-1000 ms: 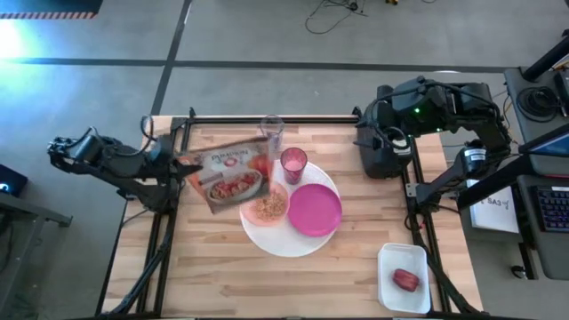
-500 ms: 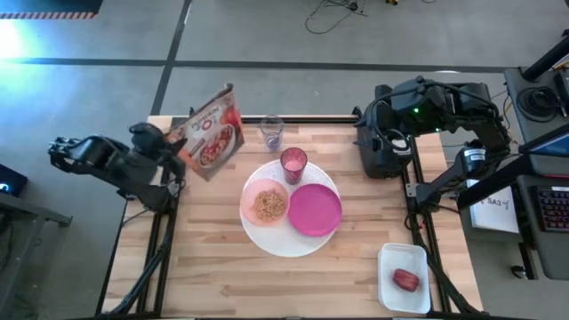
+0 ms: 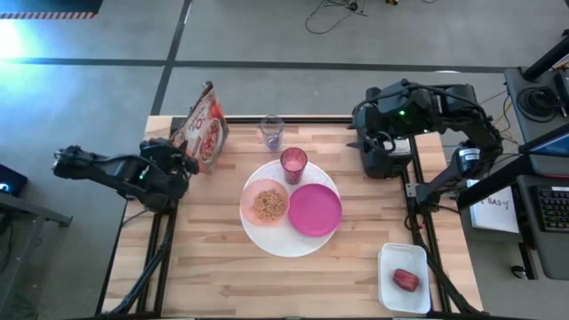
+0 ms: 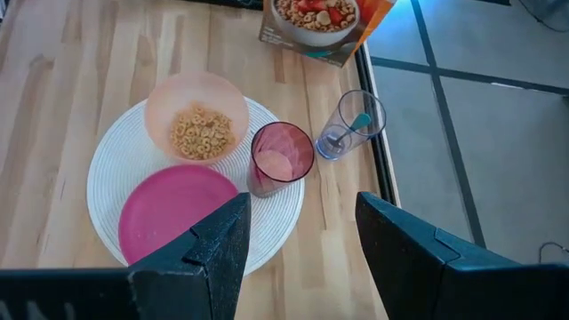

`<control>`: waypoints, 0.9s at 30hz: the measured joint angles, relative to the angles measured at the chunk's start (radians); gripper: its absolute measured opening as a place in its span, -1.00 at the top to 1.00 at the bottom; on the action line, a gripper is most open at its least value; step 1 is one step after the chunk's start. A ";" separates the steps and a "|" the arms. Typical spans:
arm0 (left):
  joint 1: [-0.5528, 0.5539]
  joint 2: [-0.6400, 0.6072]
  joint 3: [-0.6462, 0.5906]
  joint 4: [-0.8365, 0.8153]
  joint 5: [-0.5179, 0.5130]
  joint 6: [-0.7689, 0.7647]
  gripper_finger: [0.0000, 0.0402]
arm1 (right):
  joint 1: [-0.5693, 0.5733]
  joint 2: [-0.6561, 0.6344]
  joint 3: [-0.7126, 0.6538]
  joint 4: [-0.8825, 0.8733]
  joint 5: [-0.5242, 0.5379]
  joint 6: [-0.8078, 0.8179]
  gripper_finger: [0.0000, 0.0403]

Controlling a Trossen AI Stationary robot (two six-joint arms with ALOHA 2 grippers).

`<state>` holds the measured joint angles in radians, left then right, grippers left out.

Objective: Arrange a breakfast setting
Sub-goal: Pour the cereal into the orange bowl

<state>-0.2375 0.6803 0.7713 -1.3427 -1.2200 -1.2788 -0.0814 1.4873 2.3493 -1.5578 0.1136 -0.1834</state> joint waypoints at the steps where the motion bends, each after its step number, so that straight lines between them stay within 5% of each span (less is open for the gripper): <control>1: 0.020 -0.002 -0.015 -0.001 -0.002 -0.012 1.00 | 0.000 0.004 0.000 0.000 0.000 0.000 0.04; 14: 0.220 -0.002 -0.060 0.005 0.030 0.068 0.94 | 0.000 0.103 0.000 0.003 0.000 0.000 0.04; 27: 0.220 -0.004 -0.052 0.015 0.067 0.103 0.31 | 0.000 0.071 -0.001 0.055 -0.090 0.033 0.04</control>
<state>-0.0174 0.6762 0.7193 -1.3277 -1.1533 -1.1758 -0.0814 1.5583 2.3486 -1.5030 0.0237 -0.1502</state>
